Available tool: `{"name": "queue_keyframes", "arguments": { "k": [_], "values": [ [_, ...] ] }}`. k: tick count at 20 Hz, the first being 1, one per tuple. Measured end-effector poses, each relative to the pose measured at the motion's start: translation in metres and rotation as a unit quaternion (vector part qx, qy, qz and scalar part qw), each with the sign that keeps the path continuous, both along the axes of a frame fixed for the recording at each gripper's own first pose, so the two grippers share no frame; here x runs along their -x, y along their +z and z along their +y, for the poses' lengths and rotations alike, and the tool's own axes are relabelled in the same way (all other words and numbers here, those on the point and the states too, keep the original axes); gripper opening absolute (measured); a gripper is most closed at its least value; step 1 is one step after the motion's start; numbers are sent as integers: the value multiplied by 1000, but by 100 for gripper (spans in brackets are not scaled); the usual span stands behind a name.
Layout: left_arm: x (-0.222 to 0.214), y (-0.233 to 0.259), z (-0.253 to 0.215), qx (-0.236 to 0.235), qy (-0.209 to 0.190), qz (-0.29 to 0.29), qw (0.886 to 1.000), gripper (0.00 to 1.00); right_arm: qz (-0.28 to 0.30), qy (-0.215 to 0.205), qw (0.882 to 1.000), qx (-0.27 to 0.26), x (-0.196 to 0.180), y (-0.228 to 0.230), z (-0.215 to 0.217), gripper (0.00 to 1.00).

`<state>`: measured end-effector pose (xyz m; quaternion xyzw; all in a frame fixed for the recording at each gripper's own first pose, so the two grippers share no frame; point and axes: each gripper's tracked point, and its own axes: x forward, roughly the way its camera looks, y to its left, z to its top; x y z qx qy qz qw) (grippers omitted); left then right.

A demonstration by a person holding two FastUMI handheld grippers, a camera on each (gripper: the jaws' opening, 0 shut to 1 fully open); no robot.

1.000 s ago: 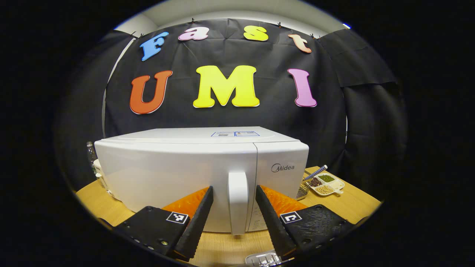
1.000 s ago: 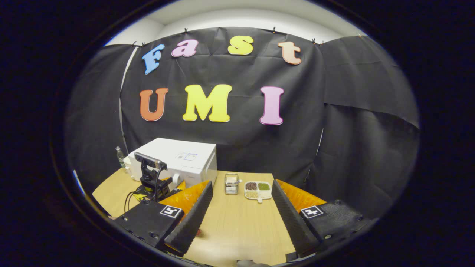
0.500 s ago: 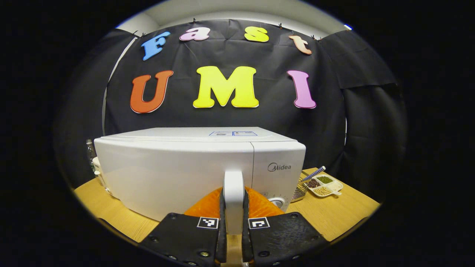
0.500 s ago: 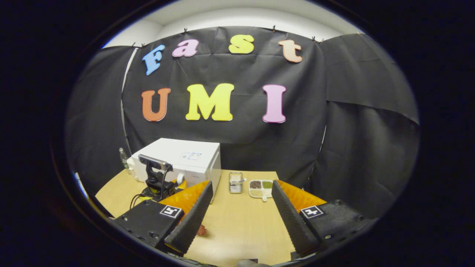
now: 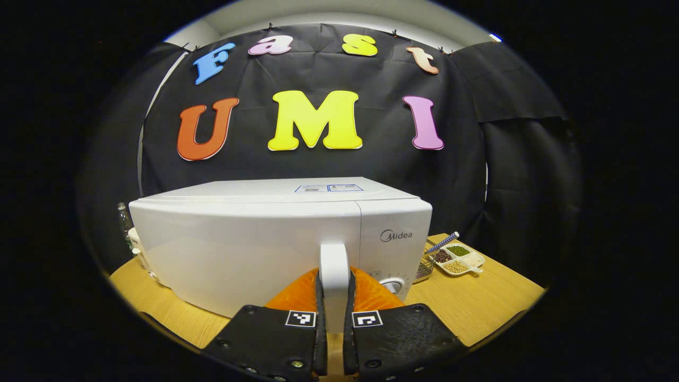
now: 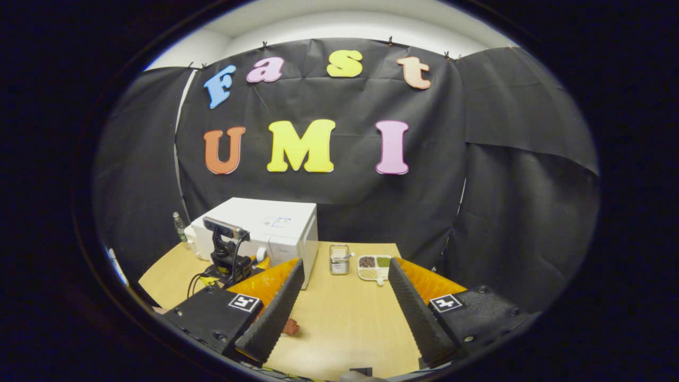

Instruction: Open the microwave oven with the left hand, put the food in, and close the microwave oven.

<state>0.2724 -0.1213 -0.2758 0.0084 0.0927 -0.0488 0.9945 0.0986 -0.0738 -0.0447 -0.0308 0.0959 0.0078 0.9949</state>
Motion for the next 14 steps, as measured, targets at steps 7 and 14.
{"name": "queue_keyframes", "arguments": {
  "k": [7, 14],
  "values": [
    [89, 1, 28, -35, -55, -3, 998, 11, -7, 28, 1000, 9, 16, -5, 38, 100],
    [163, 3, 88, -65, 7, 5, 998, 14, -9, 60, 998, 16, 48, -19, 88, 100]
  ]
}}
